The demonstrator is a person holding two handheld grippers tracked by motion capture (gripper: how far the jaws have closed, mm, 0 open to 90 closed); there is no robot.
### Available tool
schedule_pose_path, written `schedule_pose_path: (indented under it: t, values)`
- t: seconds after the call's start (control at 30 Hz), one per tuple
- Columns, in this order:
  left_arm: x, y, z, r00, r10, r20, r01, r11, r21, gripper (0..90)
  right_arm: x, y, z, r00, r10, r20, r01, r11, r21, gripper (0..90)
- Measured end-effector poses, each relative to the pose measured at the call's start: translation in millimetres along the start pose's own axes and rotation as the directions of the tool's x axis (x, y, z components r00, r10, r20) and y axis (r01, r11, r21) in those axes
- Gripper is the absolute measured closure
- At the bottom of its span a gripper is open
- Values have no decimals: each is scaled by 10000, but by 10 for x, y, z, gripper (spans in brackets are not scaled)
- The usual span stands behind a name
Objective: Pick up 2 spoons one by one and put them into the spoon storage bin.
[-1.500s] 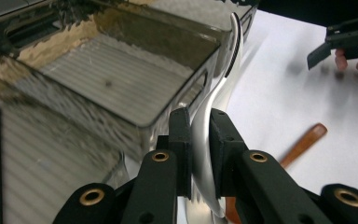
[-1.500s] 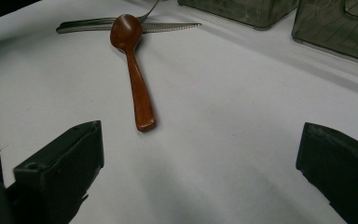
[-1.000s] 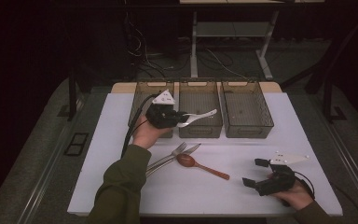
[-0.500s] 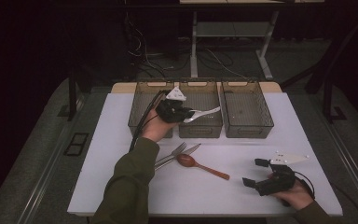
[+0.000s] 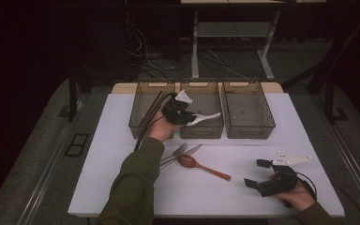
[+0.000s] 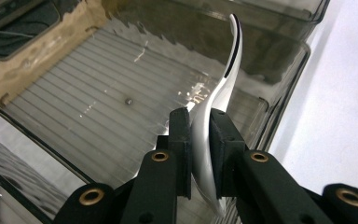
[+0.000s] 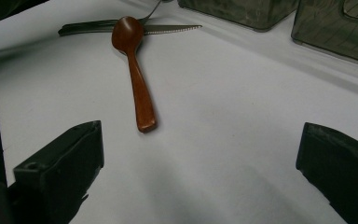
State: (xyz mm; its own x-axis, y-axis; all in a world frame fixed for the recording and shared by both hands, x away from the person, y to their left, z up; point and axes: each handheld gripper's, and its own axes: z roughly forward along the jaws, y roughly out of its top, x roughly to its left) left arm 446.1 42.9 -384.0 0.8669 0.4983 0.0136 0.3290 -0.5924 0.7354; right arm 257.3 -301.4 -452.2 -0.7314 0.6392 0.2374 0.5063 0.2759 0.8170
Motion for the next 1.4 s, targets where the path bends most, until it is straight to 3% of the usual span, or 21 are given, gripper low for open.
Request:
schedule_pose_path:
  t: [0.2, 0.5, 0.77, 0.9, 1.0, 1.2, 1.4]
  values:
    - [-20, -16, 61, 9998, -50, 185, 48, 9999, 133, 756, 1, 0, 0, 10000, -4, -6, 4, 10000, 4, 6]
    - [-32, -7, 41, 9994, -190, 297, 202, 9991, -386, 625, 1, -2, -4, 10000, 7, 0, -7, 10000, 3, 6]
    - [-88, -18, -104, 9943, -763, 741, 846, 9896, -1165, 485, 3, -3, -4, 10000, -22, 19, 22, 10000, 25, 6]
    - [-143, -69, -181, 9923, -859, 897, 977, 9858, -1368, 440, 3, -3, -1, 10000, -11, 12, 11, 10000, 12, 6]
    - [-200, -119, -242, 9938, -711, 860, 822, 9876, -1337, 405, 4, -3, -2, 10000, -18, 24, 18, 10000, 26, 6]
    - [-303, -250, -373, 9910, -740, 1118, 903, 9849, -1479, 368, 2, -4, 1, 10000, -17, 19, 17, 10000, 23, 6]
    - [-412, -370, -481, 9912, -706, 1119, 861, 9863, -1405, 336, 2, -4, 4, 10000, -26, 34, 26, 10000, 34, 6]
